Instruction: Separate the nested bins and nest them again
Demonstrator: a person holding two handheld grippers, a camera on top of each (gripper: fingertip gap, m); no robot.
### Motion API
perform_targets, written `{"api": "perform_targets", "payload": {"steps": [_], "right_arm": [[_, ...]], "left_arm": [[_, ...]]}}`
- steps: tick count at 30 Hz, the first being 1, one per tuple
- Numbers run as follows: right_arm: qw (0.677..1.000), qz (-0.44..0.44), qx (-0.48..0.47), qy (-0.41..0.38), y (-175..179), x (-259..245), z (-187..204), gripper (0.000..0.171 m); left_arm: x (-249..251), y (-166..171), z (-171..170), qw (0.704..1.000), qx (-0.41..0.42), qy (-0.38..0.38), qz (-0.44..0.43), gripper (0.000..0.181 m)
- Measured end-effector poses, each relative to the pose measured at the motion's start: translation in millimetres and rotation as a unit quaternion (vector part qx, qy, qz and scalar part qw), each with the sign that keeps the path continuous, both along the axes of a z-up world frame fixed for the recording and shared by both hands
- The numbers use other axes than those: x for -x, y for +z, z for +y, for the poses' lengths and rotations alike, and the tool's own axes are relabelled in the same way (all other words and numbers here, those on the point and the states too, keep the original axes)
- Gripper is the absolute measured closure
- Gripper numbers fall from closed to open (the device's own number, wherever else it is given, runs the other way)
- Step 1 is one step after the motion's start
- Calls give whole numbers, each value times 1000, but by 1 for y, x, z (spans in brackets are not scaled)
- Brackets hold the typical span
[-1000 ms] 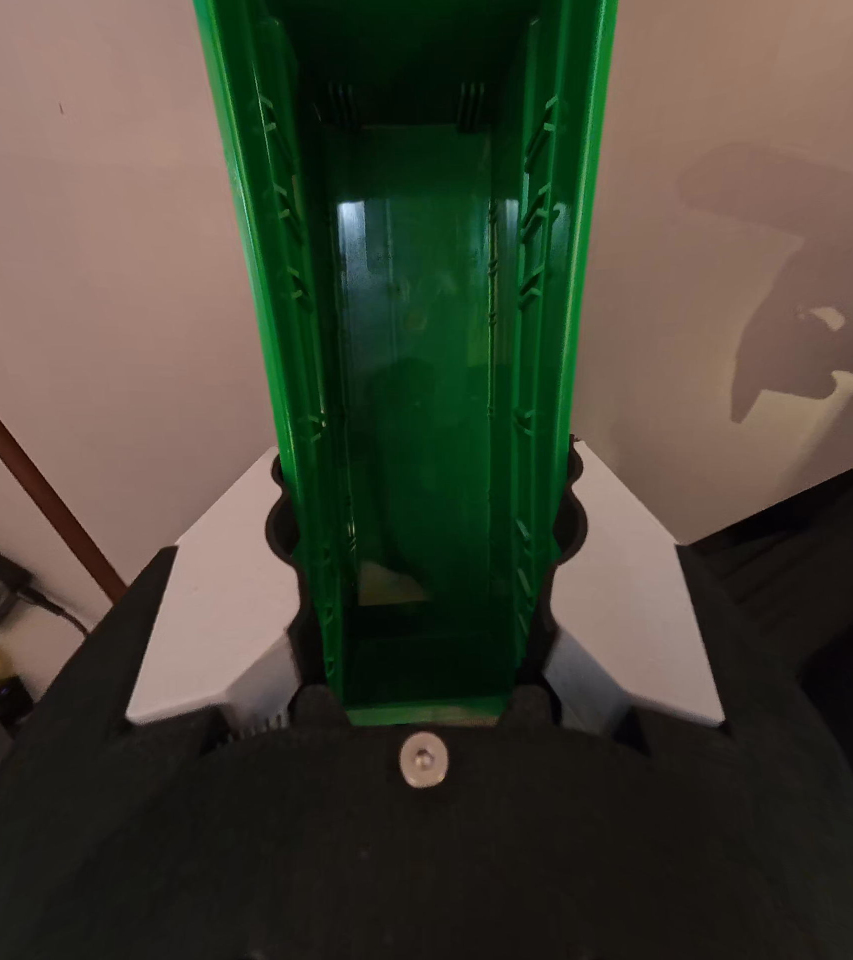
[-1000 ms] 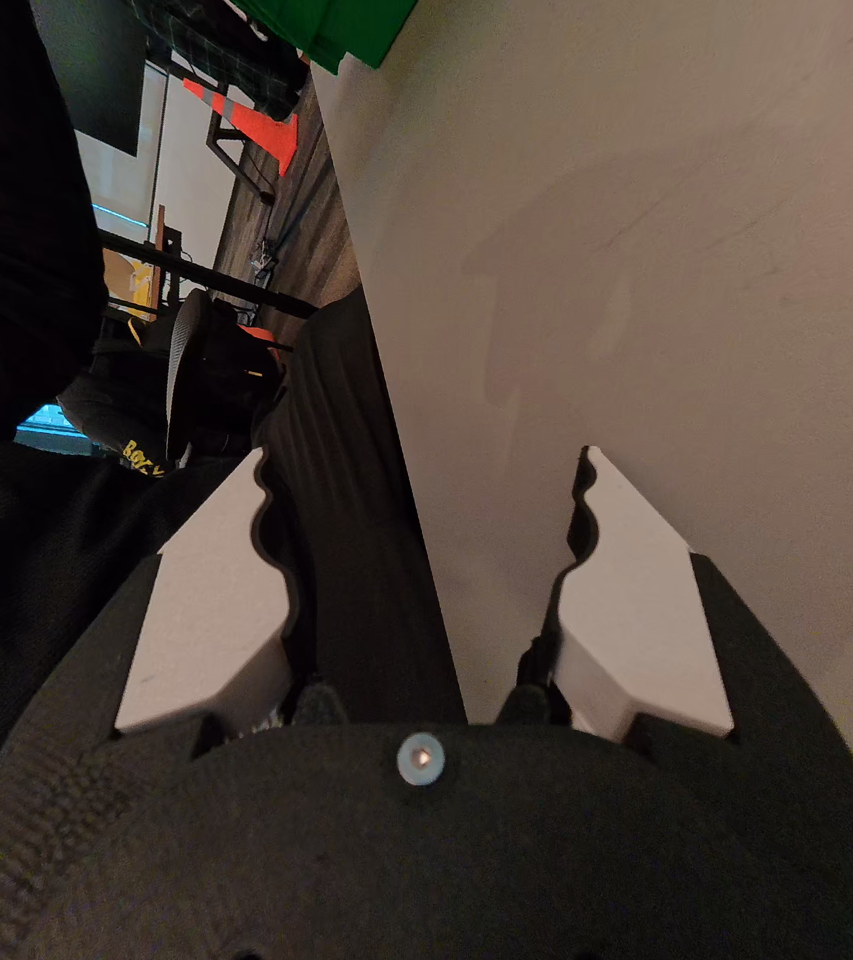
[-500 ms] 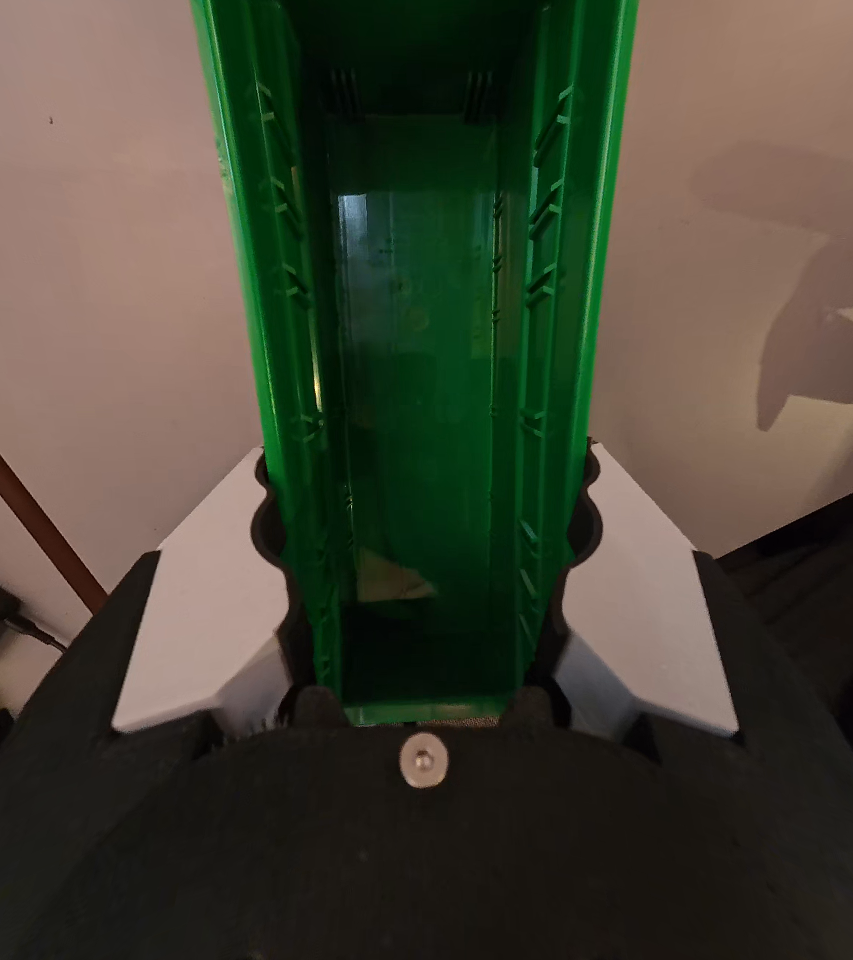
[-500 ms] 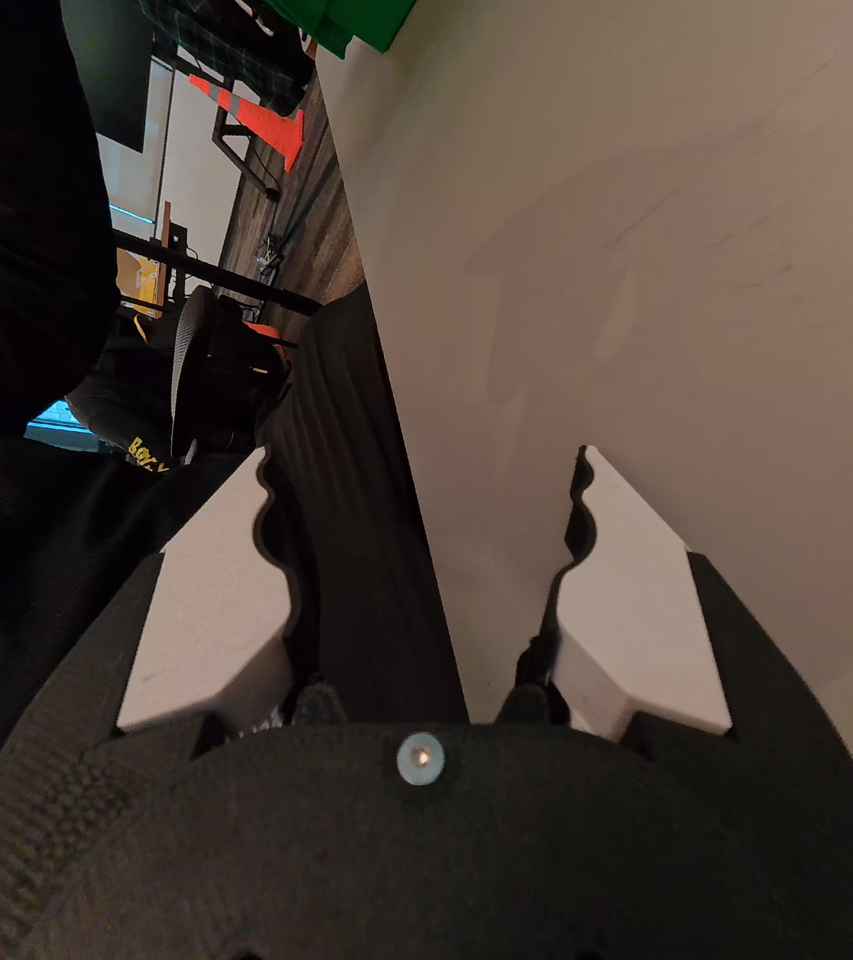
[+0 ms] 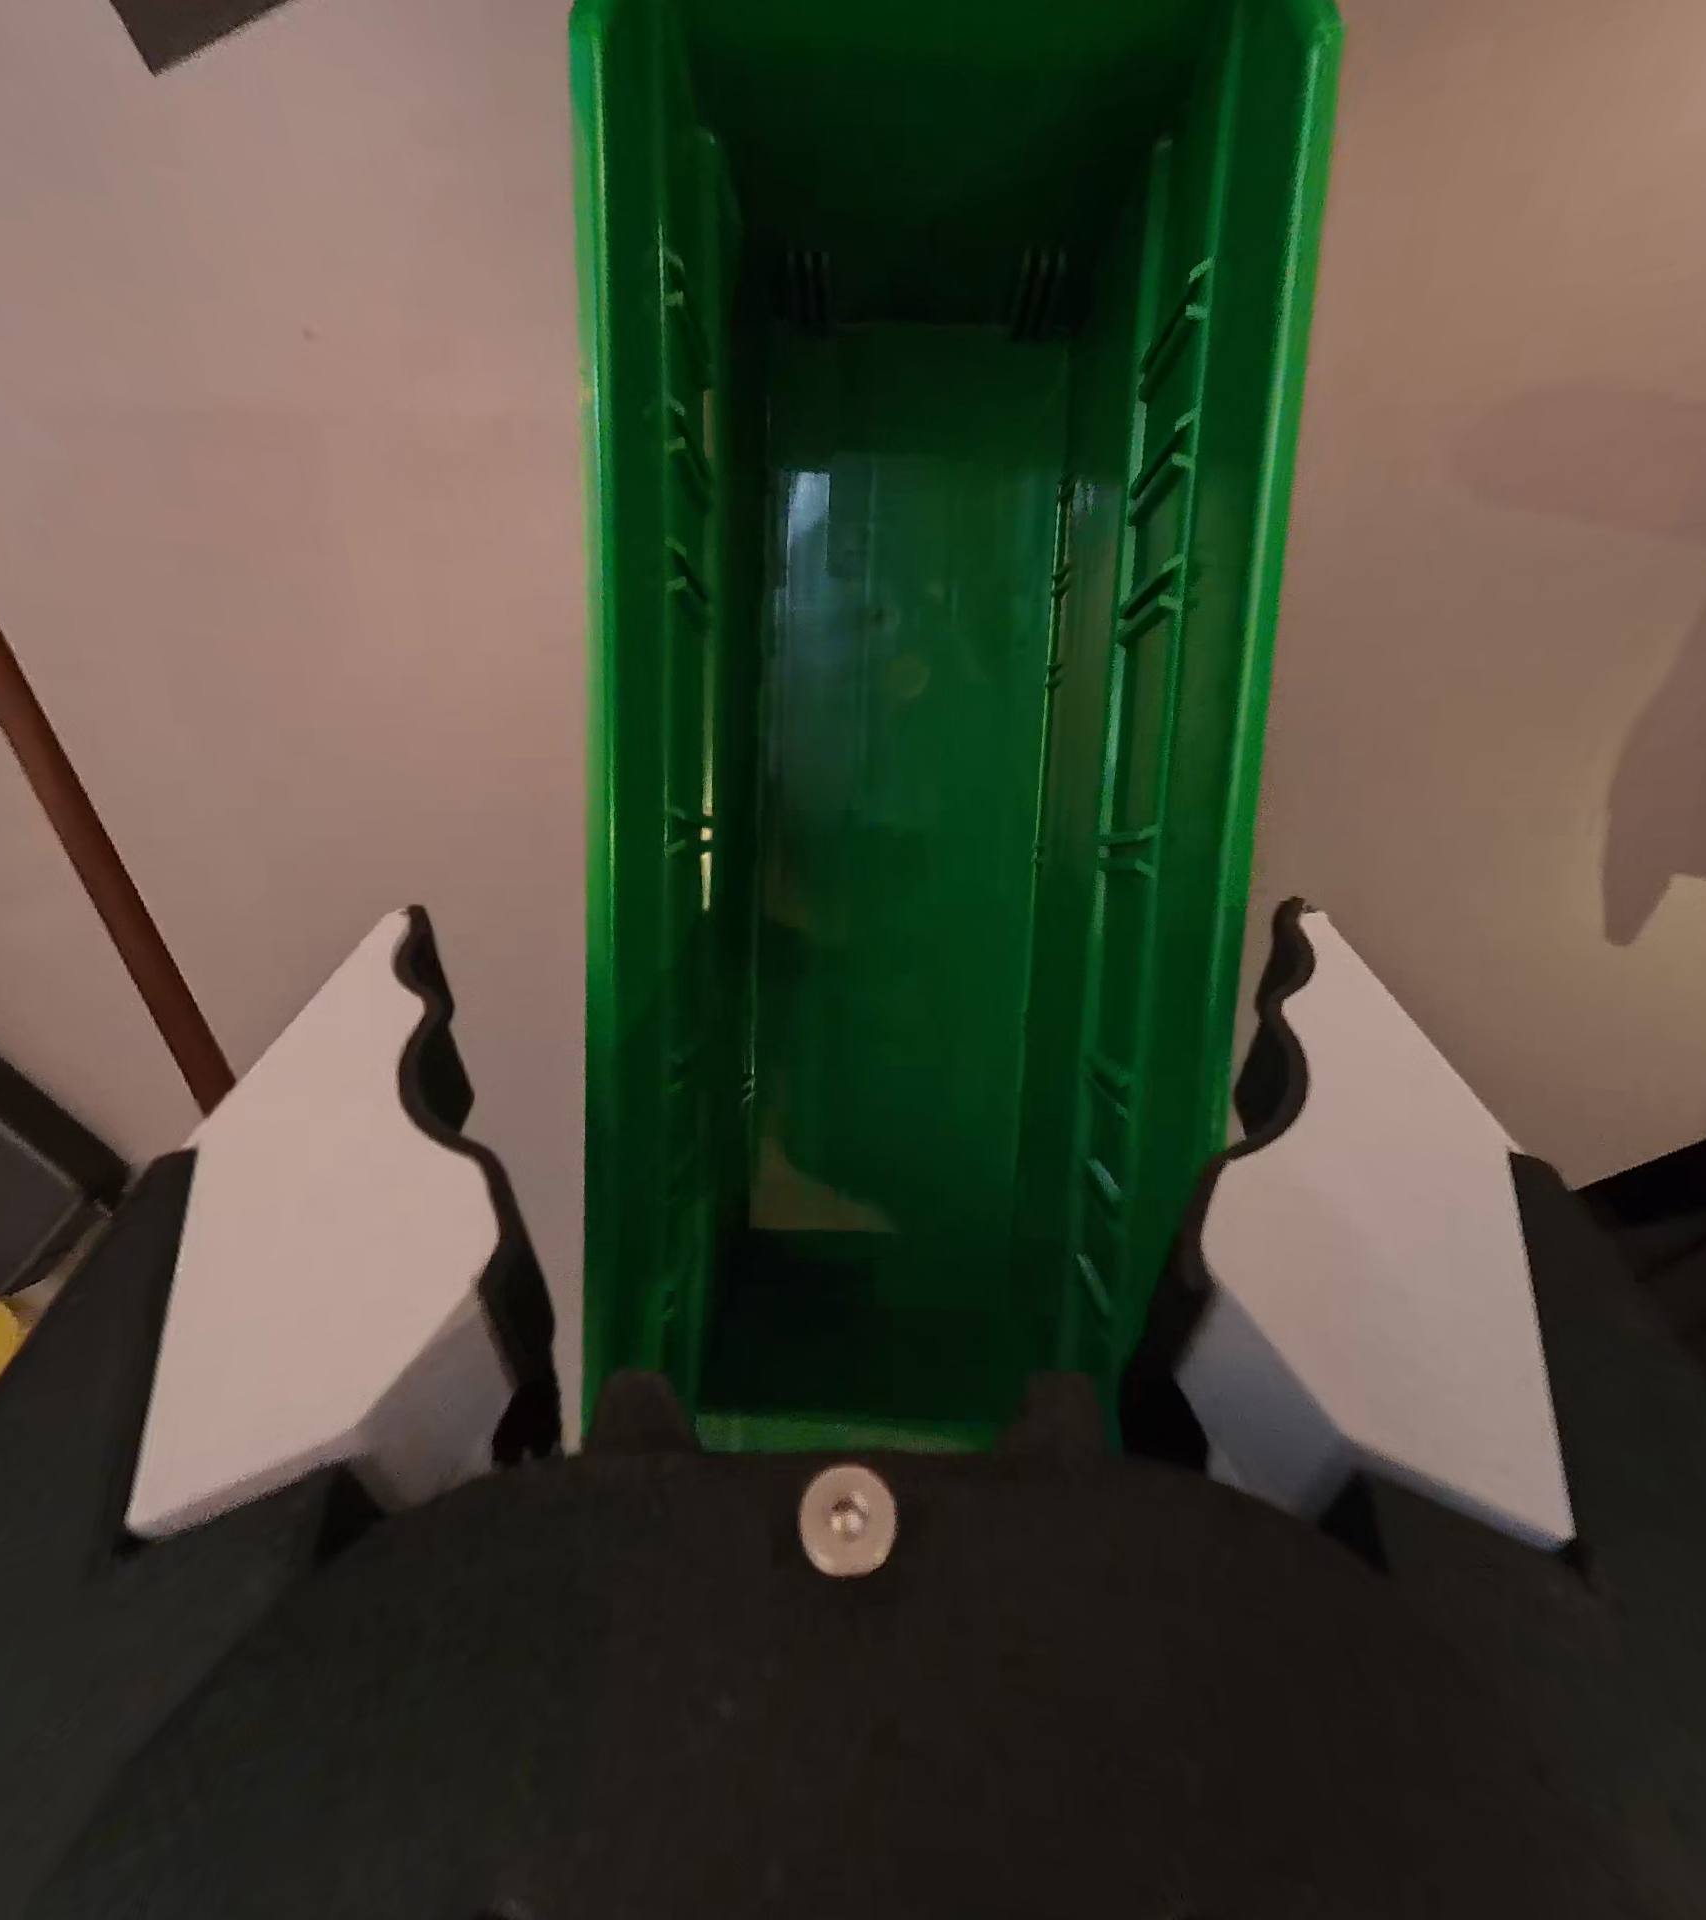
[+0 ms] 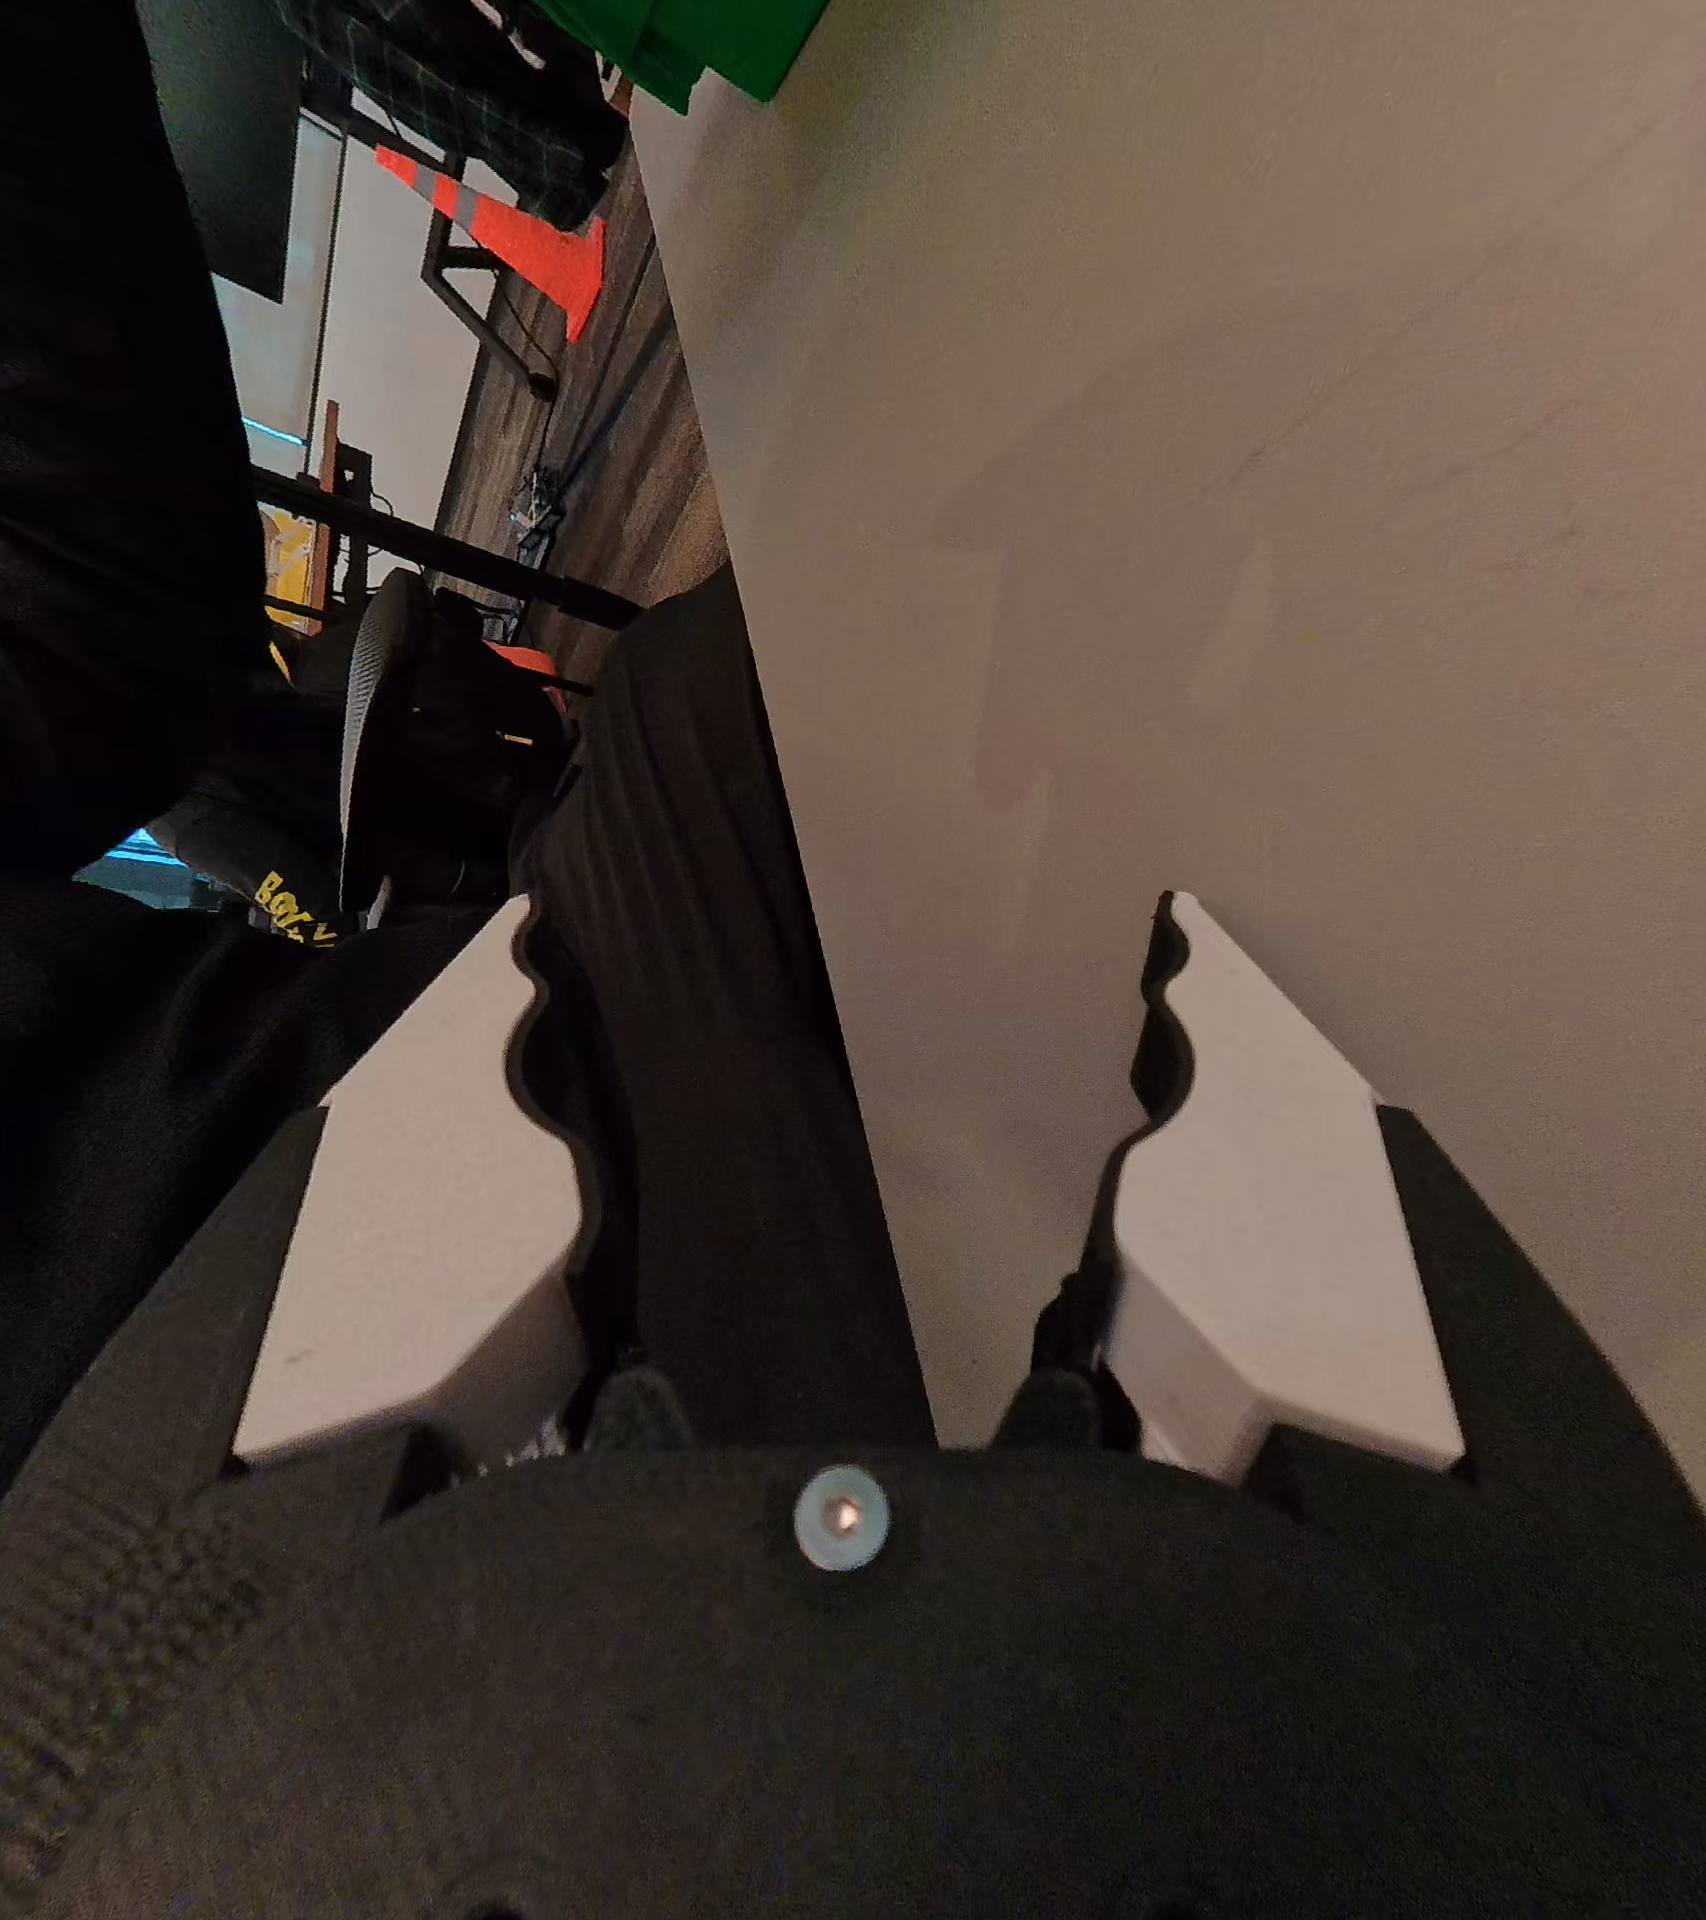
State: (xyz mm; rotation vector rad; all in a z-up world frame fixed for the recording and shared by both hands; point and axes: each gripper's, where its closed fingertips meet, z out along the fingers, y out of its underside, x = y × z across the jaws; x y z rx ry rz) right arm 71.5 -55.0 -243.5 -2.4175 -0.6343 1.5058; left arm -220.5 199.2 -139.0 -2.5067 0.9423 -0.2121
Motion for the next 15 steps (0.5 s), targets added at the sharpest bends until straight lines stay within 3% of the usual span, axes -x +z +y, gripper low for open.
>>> {"api": "perform_targets", "payload": {"steps": [3,7,15], "right_arm": [[1000,3,1,2,0,1,0,61],[1000,2,0,6,0,3,0,61],[1000,-1,-1,6,-1,2,-1,62]], "left_arm": [[-4,6,-6,1000,-1,-10,-18,29],[-2,-13,-15,999,33,-28,11,26],[8,-24,-14,996,35,-14,76,48]]}}
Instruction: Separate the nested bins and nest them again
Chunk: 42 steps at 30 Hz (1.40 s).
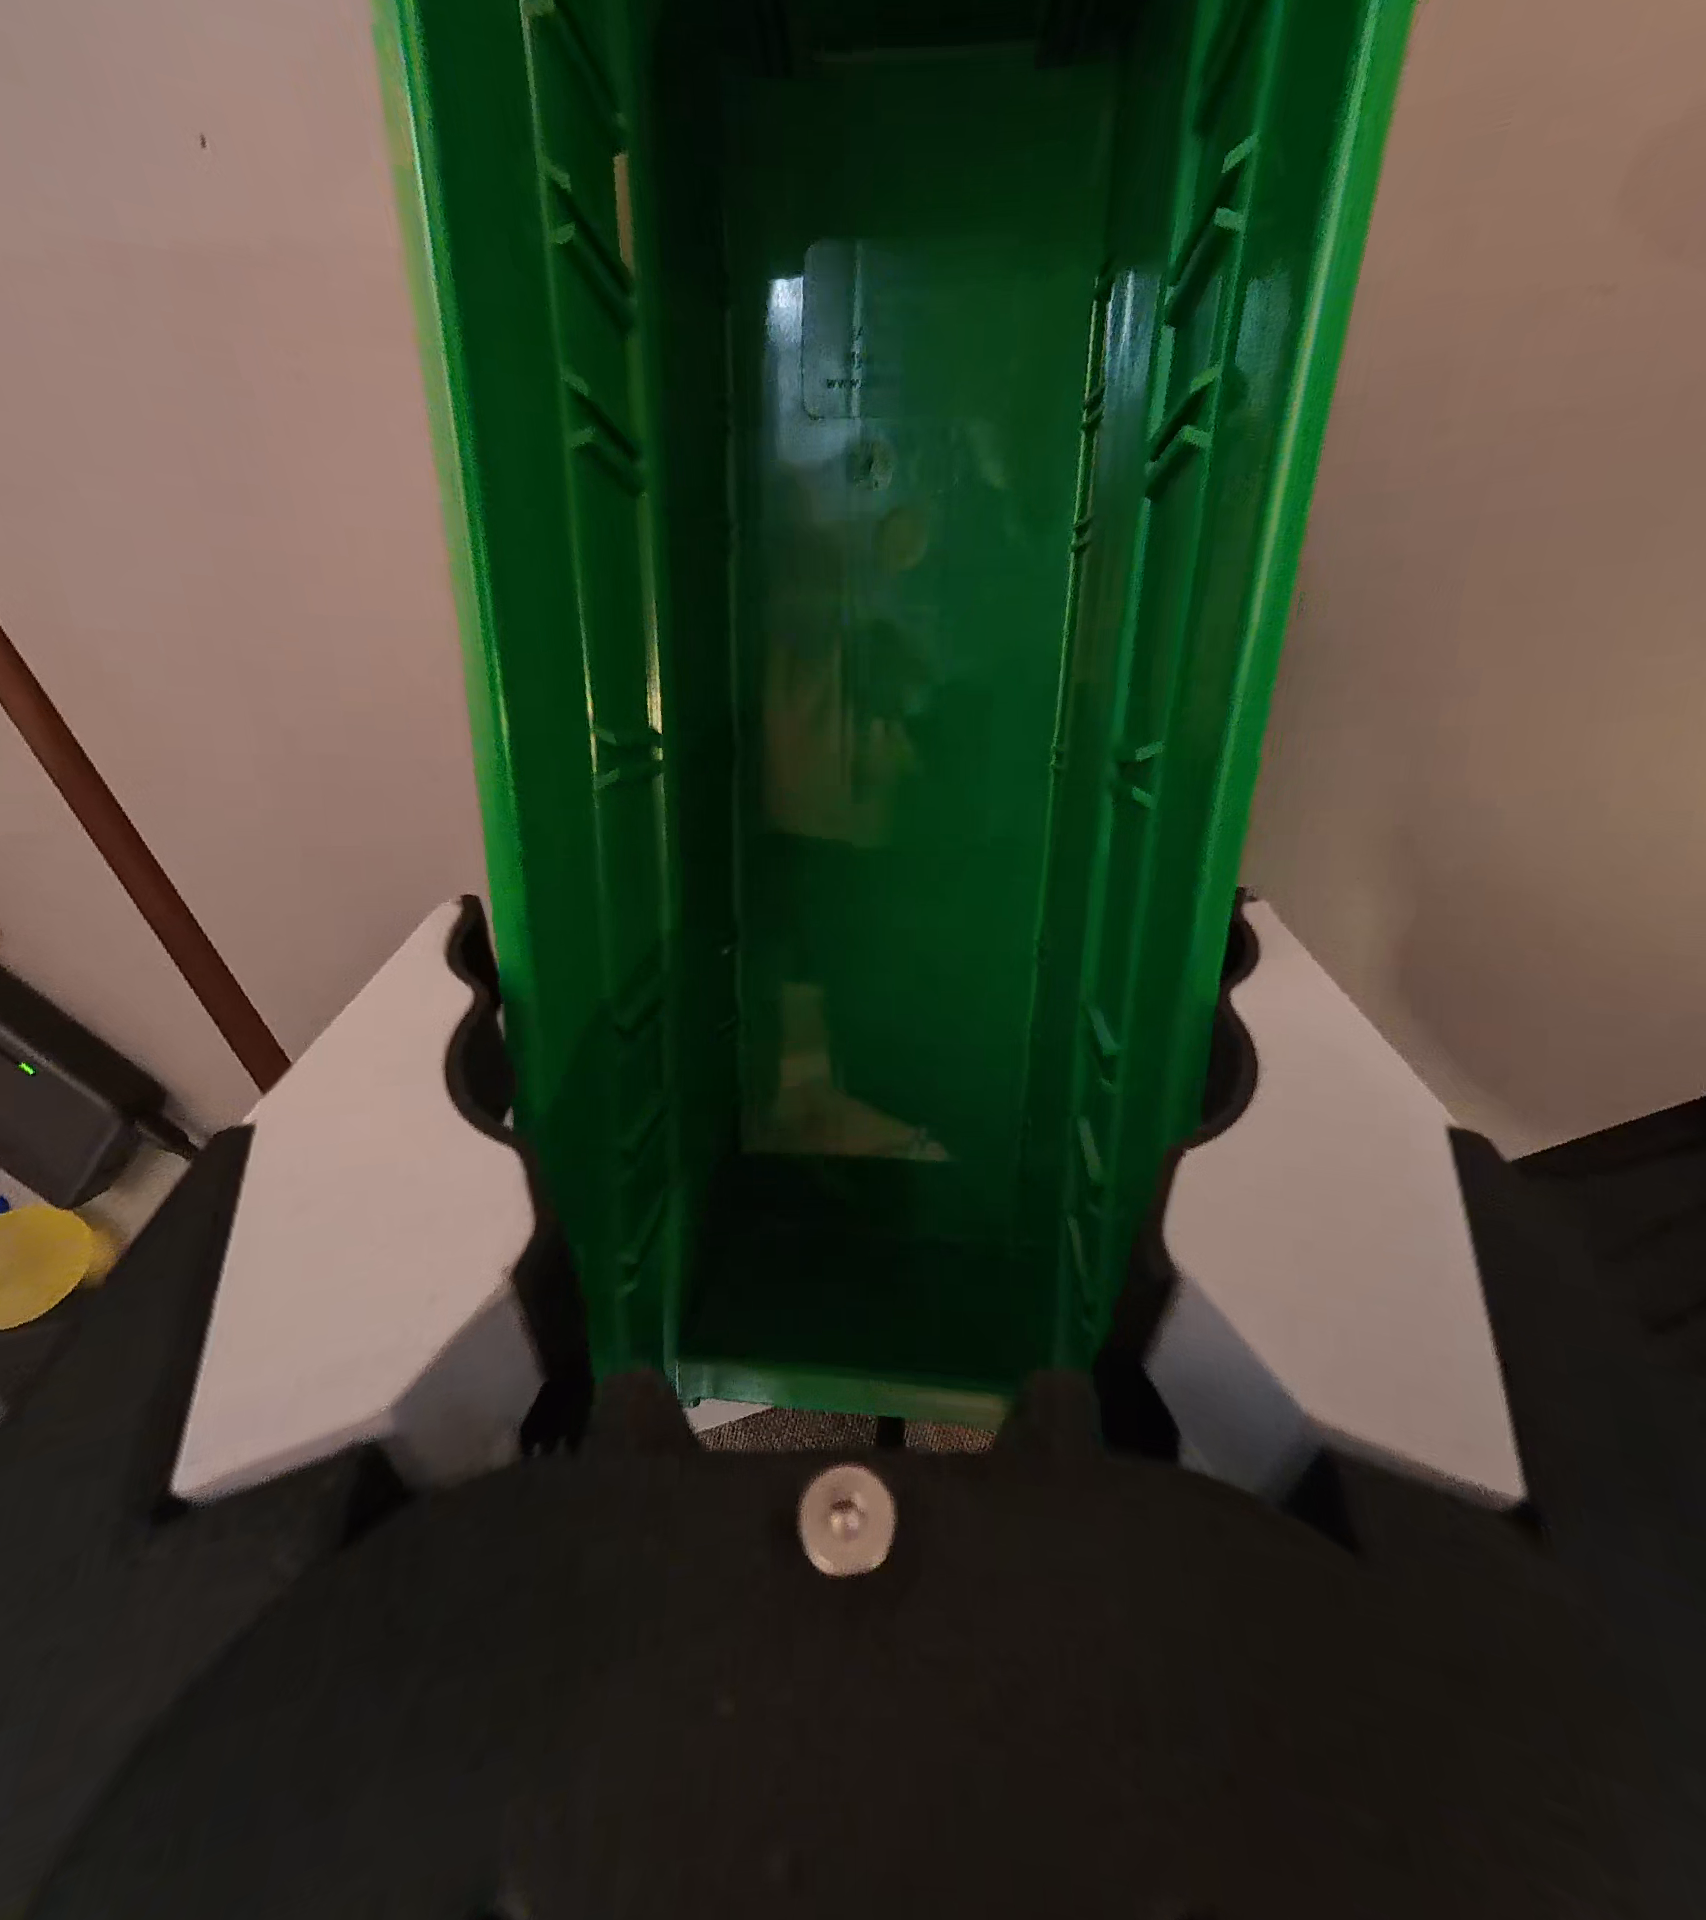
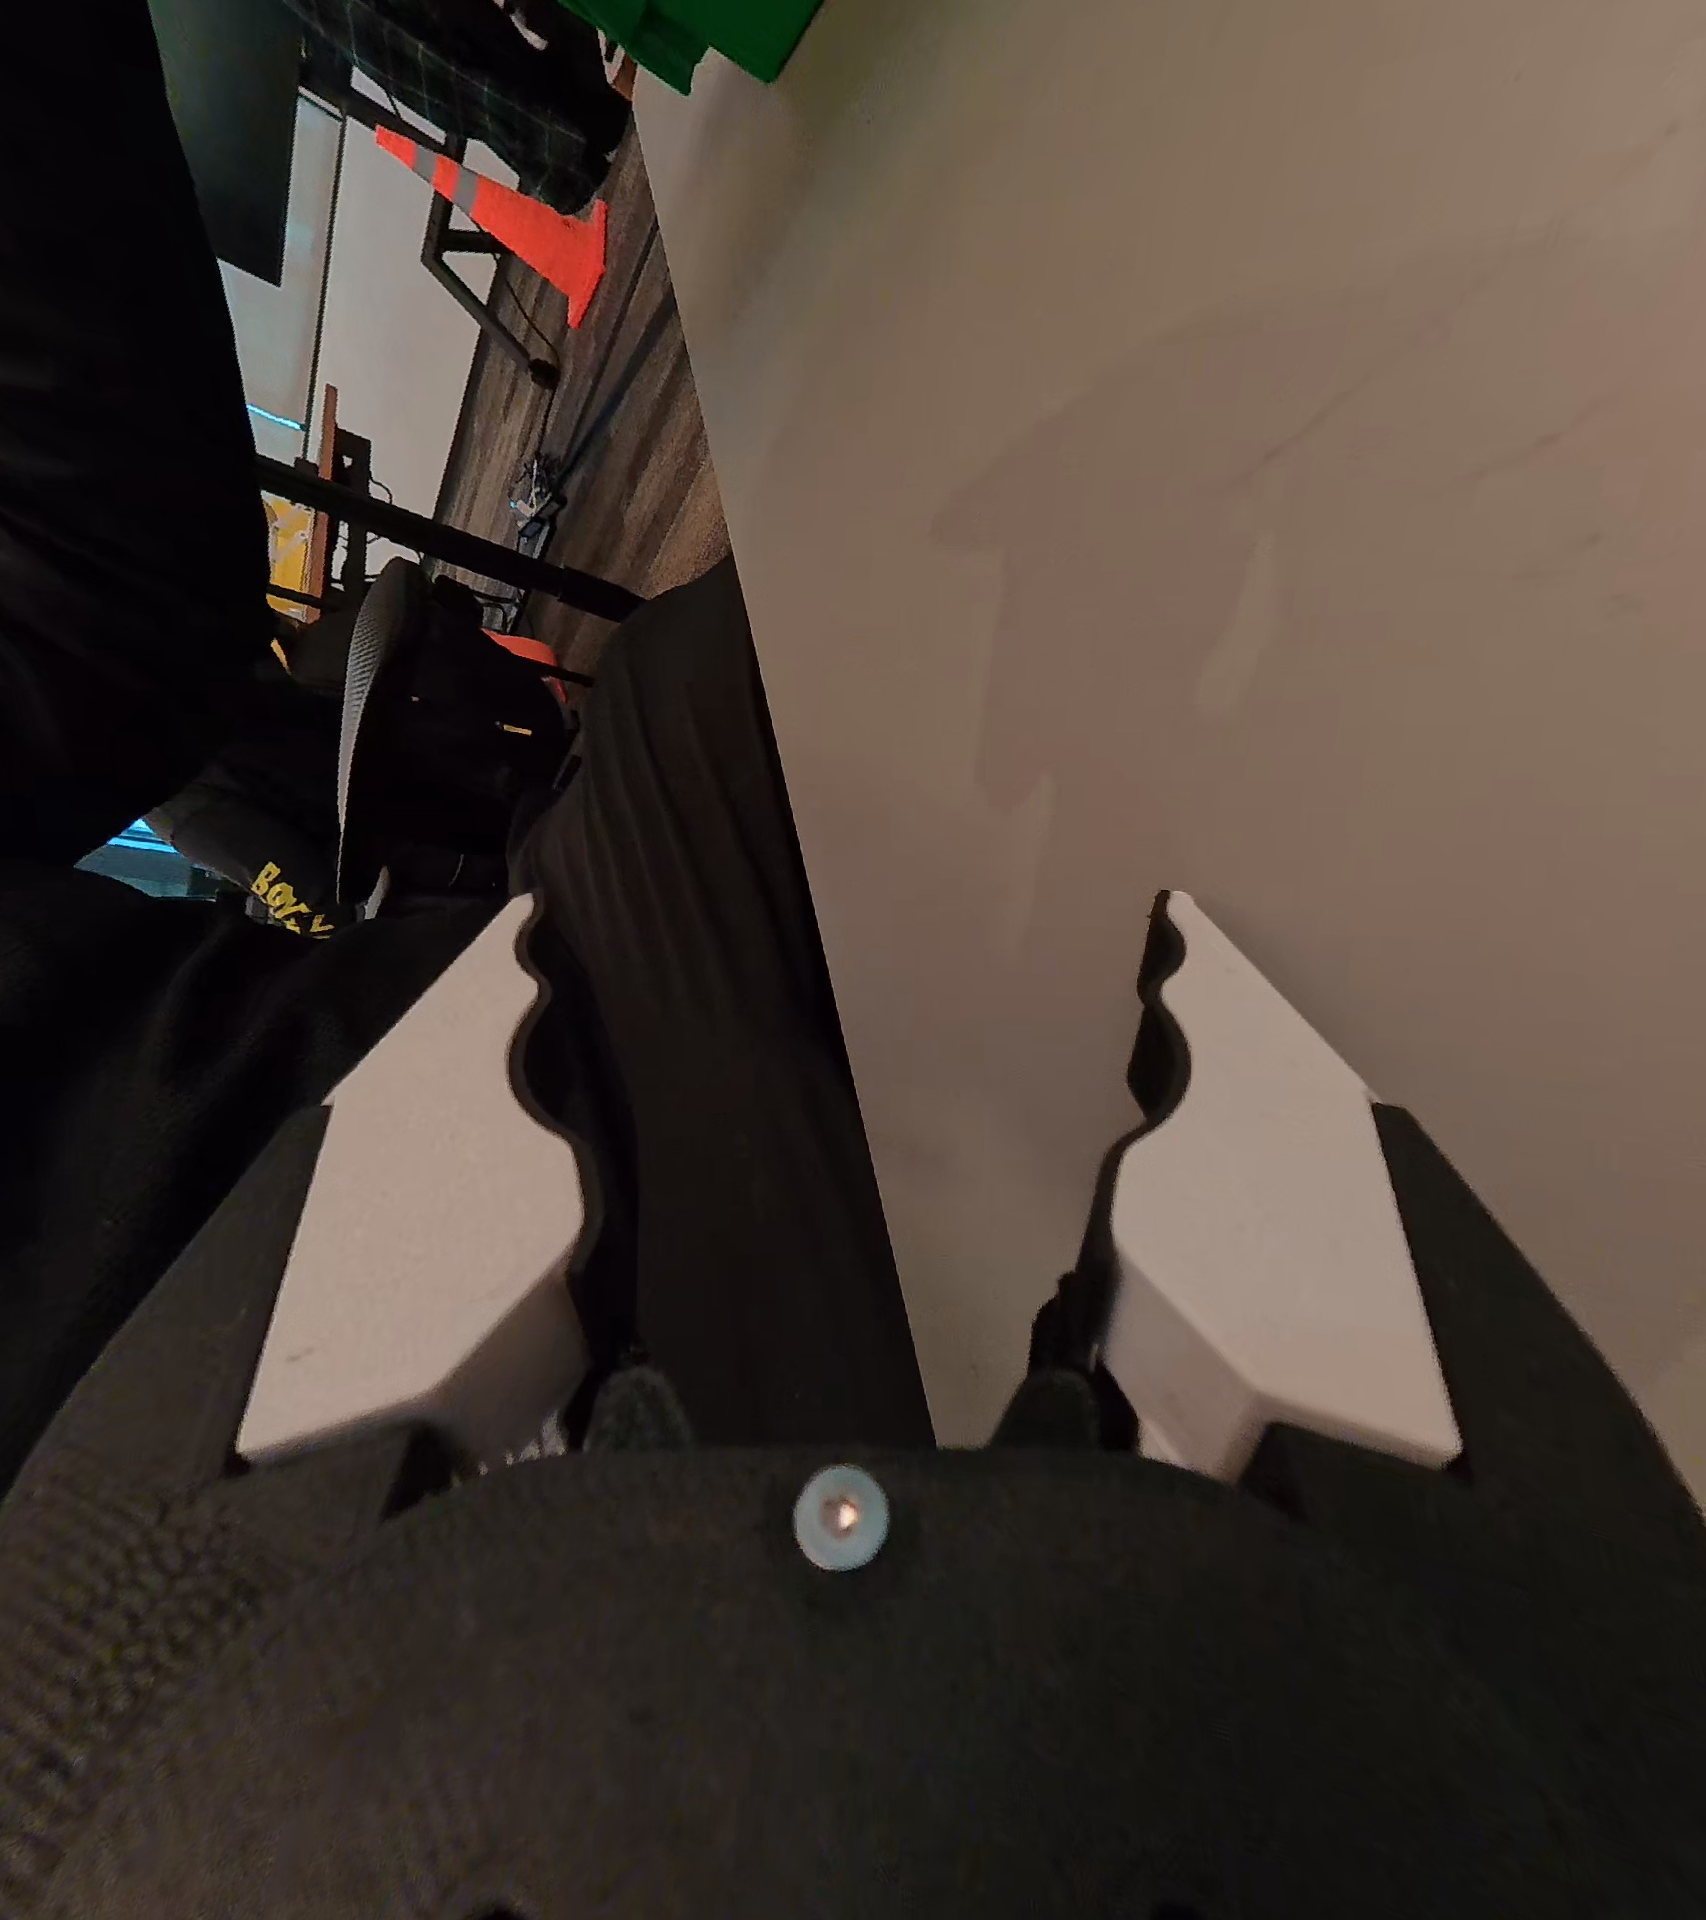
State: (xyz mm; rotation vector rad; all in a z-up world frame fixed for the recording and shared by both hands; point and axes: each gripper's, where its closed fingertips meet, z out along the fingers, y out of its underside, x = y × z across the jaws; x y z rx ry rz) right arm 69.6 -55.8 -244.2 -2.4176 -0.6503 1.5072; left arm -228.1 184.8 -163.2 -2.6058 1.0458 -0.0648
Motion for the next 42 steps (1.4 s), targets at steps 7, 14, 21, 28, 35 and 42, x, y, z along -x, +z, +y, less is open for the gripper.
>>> {"api": "perform_targets", "payload": {"steps": [7,14,21,28,35,42], "right_arm": [[1000,-1,-1,1,0,-1,0,61],[1000,-3,-2,7,0,2,-1,61],[1000,-2,-2,6,-1,2,-1,62],[1000,1,0,9,-1,3,-2,64],[1000,0,0,10,-1,3,-2,65],[1000,2,1,11,-1,3,-2,66]], "left_arm": [[27,0,-6,998,7,68,11,53],[46,-2,-2,997,2,72,2,37],[45,8,-3,997,-20,69,-21,25],[31,33,1,997,-39,43,-58,56],[36,37,6,997,-23,40,-55,74],[37,39,6,998,-20,37,-56,85]]}}
